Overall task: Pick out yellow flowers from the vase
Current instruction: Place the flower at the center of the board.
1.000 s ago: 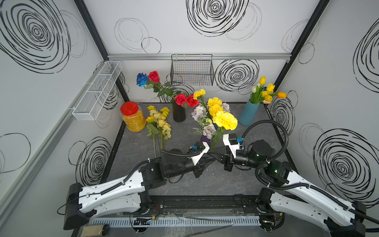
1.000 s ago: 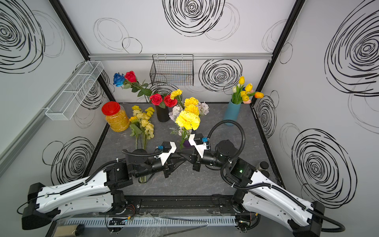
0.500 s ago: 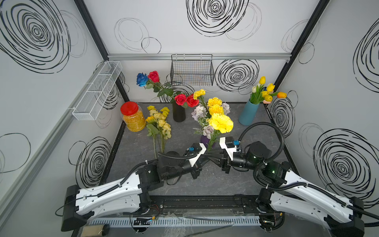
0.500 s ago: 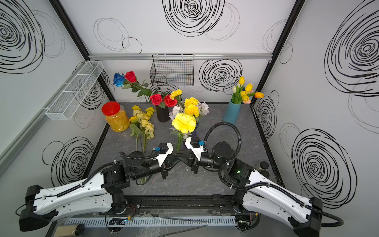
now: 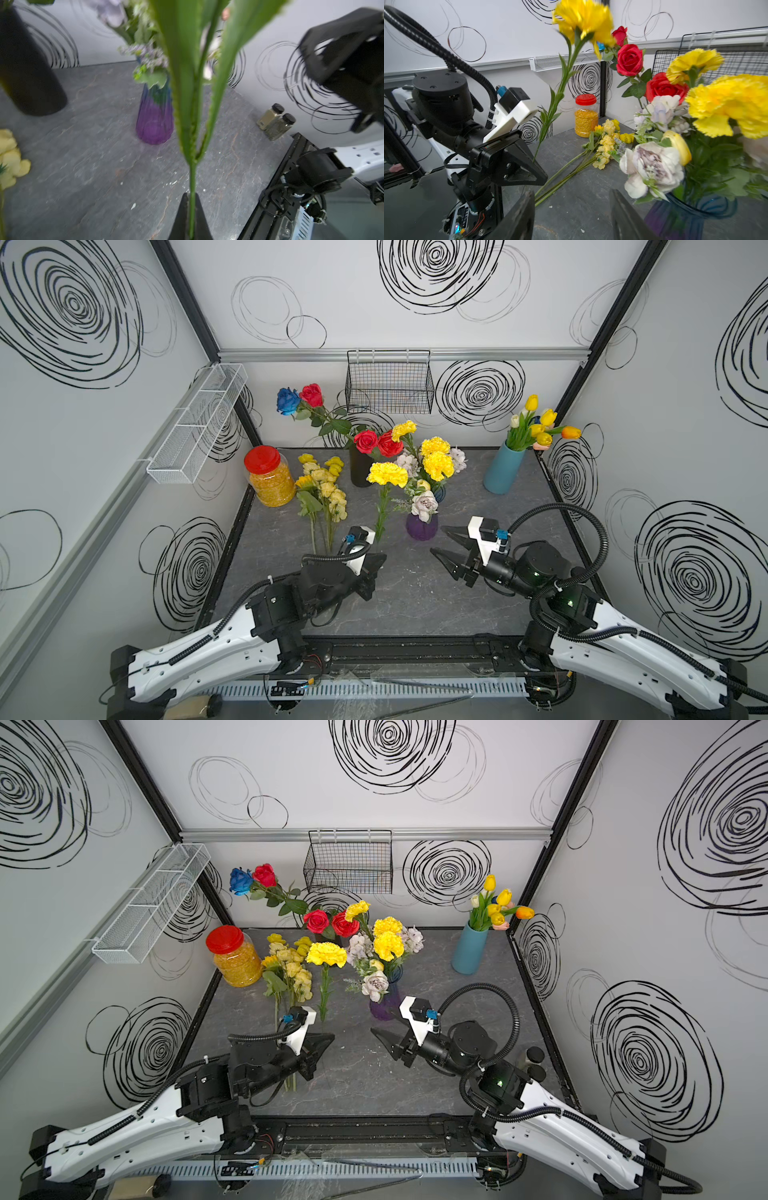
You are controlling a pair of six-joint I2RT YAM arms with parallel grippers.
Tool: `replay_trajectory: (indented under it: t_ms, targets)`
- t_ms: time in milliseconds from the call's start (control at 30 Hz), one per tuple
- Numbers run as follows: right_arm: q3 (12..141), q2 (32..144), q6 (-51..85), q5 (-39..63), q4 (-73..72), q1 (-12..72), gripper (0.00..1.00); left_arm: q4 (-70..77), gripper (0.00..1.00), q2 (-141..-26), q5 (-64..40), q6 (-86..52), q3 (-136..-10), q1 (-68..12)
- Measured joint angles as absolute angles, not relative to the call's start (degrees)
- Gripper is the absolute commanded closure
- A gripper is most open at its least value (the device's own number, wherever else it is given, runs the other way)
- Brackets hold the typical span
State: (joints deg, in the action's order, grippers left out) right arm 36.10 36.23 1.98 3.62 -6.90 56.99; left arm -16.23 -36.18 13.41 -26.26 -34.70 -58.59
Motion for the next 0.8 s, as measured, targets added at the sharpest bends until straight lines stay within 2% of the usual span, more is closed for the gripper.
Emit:
replay_trajectory:
  t_ms: [167, 367, 533, 800]
  targets:
    - [35.11, 35.51, 1.63, -1.08, -7.31, 56.77, 0.4, -19.94, 1.0, -31.79, 11.62, -35.48, -27.18, -51.96]
    - [34.44, 35.83, 1.67, -2.9, -7.75, 56.36, 0.4, -19.38, 1.0, -33.91, 1.87, -41.15, -21.61, -39.55]
    - [34.26, 35.77, 1.8, -3.31, -7.75, 56.12, 0.41, -15.07, 1.0, -43.11, -6.98, -41.65, -21.39, -29.85]
    - [31.92, 31.64, 2.44, -4.86, -7.66, 56.07, 0.39, -10.98, 1.0, -61.84, -14.66, -39.83, -25.56, -26.33]
